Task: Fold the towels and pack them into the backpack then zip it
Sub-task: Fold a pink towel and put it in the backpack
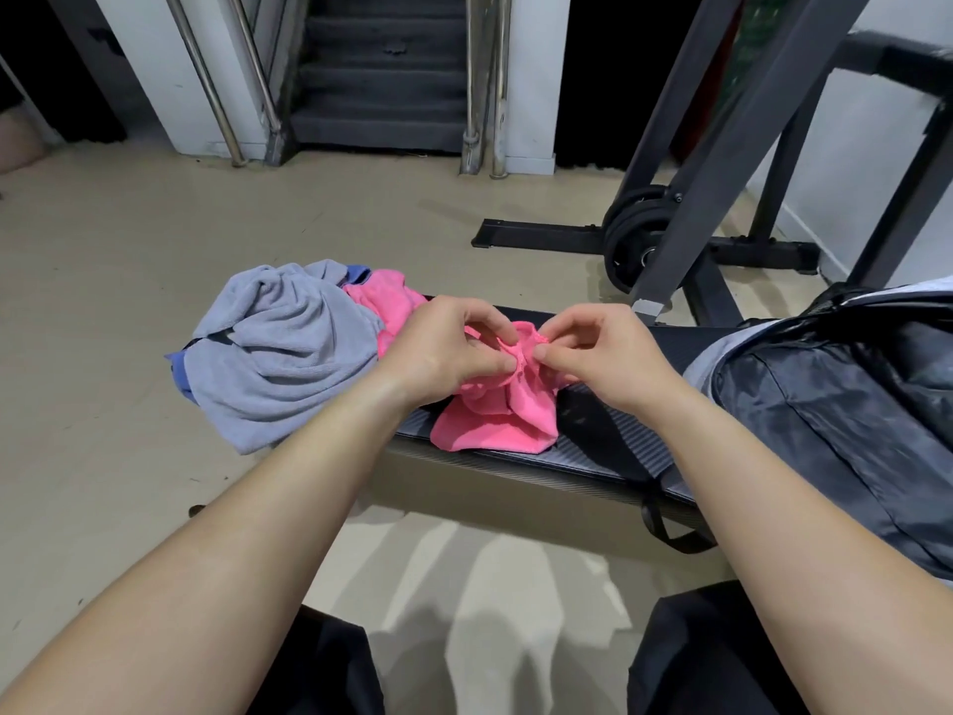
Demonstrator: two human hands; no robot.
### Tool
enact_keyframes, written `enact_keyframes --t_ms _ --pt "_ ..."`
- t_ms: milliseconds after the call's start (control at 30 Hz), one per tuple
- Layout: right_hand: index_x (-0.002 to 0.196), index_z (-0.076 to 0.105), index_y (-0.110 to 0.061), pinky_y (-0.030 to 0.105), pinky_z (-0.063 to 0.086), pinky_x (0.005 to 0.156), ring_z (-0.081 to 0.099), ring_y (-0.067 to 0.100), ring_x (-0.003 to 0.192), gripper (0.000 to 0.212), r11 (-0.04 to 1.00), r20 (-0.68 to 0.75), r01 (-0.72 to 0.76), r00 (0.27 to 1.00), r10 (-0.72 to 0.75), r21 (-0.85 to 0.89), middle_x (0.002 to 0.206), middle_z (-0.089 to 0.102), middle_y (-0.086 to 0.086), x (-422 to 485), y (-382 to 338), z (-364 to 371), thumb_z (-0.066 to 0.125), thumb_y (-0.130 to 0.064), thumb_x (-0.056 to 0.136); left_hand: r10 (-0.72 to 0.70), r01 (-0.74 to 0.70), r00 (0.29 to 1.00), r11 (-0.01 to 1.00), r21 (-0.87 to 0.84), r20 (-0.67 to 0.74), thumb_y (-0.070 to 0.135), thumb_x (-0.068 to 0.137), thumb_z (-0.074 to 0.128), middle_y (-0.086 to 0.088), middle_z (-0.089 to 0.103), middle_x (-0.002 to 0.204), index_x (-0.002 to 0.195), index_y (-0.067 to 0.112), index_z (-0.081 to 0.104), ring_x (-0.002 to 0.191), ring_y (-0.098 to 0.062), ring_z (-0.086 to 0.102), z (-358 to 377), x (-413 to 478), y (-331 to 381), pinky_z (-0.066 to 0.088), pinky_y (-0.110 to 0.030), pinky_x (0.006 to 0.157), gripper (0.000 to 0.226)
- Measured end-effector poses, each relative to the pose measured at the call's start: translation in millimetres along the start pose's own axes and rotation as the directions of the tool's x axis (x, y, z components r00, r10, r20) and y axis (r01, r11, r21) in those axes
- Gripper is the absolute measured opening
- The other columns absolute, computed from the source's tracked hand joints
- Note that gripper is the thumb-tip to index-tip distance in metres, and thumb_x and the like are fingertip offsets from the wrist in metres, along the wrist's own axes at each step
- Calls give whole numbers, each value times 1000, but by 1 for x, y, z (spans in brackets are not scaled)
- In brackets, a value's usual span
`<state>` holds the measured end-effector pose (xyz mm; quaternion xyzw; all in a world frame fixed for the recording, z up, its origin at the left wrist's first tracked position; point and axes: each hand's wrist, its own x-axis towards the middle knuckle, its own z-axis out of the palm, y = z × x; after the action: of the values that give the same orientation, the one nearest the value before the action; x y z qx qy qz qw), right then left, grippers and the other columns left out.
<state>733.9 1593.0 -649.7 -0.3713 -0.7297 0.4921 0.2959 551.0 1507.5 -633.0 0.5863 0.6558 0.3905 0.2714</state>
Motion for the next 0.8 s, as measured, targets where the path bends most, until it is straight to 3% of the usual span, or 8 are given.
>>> enact_keyframes --t_ms 133,233,333,433,533,667,800 --pt "92 72 -4 35 56 67 68 26 72 11 1000 28 6 1000 -6 -2 81 74 21 -4 -1 -4 79 -7 84 104 -98 994 988 123 -41 17 79 84 1 72 70 77 20 70 57 -18 70 4 5 1 57 -33 60 15" --pt "93 72 0 33 53 66 66 23 70 11 1000 60 10 998 -11 19 80 74 22 -7 -2 -4 78 -3 84 100 -96 994 990 99 -38 21 82 82 -5 71 72 80 20 66 53 -20 69 8 5 2 56 -31 52 15" --pt "93 72 -1 36 54 69 66 23 71 11 999 78 19 997 -21 30 81 74 21 -8 -2 -5 77 -2 84 106 -98 993 984 147 -50 28 83 81 -3 71 75 83 17 67 50 -5 63 10 5 3 50 -19 52 18" --pt "94 72 -2 38 56 71 67 22 72 13 999 91 32 995 -35 34 82 73 21 -8 -3 -6 78 -2 83 86 -77 994 988 131 -67 34 82 81 0 70 69 79 18 66 53 -11 67 11 5 2 55 -29 54 22" --pt "92 71 -4 29 54 67 67 14 70 18 998 102 44 994 -47 36 78 74 12 -9 -2 -5 83 -6 79 63 -52 995 991 126 -81 40 80 80 4 67 59 74 21 63 56 -16 68 13 5 -1 59 -39 56 27" --pt "89 72 -8 39 55 71 68 22 73 13 998 102 67 993 -67 8 78 74 12 -7 -1 -5 81 -15 84 94 -72 992 970 233 -84 55 74 75 11 62 56 67 24 63 53 -6 55 10 7 -6 53 -40 63 33" --pt "89 71 -11 42 57 75 67 18 73 3 988 76 113 991 -106 -102 81 72 9 -6 -1 -9 75 -11 89 157 -134 987 911 391 -28 57 80 73 5 59 66 75 28 69 61 -9 52 0 7 -10 49 -41 64 30"
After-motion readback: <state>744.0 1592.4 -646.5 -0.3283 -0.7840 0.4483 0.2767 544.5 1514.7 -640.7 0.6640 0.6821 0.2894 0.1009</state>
